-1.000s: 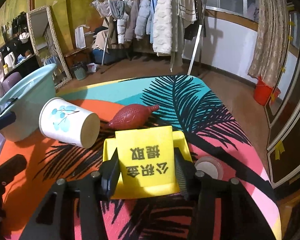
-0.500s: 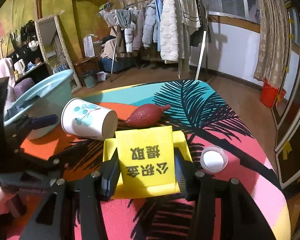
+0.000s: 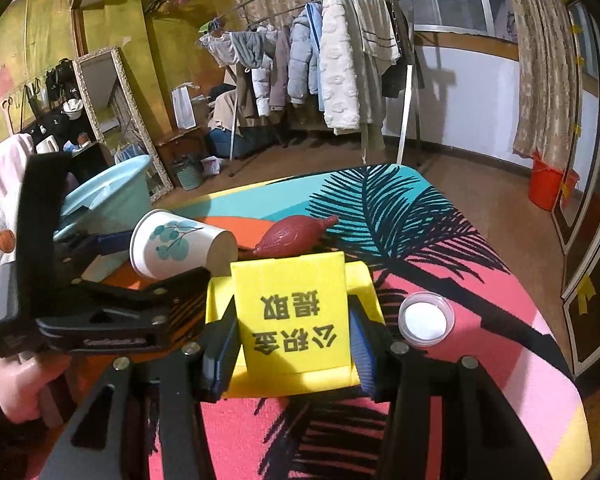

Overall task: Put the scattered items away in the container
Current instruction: 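Lift the yellow card holder with right gripper while left lifts the white cup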

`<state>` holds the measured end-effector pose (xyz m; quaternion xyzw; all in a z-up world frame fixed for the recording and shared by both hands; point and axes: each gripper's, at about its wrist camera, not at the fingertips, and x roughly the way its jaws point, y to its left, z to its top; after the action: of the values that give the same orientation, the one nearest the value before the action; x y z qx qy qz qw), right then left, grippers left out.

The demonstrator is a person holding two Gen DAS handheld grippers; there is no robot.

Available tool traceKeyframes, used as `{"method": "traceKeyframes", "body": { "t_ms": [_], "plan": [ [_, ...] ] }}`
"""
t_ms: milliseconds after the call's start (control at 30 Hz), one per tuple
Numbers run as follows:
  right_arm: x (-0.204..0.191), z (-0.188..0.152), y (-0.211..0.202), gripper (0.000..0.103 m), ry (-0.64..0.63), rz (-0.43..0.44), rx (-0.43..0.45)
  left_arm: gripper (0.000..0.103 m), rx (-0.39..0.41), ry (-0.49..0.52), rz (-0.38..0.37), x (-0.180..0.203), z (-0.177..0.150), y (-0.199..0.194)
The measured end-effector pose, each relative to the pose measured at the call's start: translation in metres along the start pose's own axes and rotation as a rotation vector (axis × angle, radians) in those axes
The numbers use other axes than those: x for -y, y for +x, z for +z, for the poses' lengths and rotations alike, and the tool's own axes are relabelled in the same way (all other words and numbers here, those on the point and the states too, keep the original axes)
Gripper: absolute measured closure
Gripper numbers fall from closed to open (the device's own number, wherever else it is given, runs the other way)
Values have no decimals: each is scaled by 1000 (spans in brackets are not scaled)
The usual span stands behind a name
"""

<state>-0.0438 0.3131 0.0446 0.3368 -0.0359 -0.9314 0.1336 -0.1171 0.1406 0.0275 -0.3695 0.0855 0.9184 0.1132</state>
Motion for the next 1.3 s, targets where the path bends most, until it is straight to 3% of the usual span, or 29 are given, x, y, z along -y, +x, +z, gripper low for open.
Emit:
{"method": "traceKeyframes", "body": {
  "t_ms": [100,233,600,933,1100,1300],
  "plan": [
    [0,1,0,50,-3,-1,1,0,-21,5,10,2,1,5],
    [1,1,1,50,0,-2,1,19,-26,14,32,4,2,7],
    [4,4,-4,50,6,-8,9,19,-15,45,29,9,3,-2],
    [6,18,-30,50,25,-28,51,19,72,50,-20,2,13,-59],
    [-6,38,-52,50,3,-48,78,19,140,31,0,-22,21,-101],
    [-56,67,-60,50,-53,-5,92,19,189,-77,37,-93,23,-139]
  ]
}}
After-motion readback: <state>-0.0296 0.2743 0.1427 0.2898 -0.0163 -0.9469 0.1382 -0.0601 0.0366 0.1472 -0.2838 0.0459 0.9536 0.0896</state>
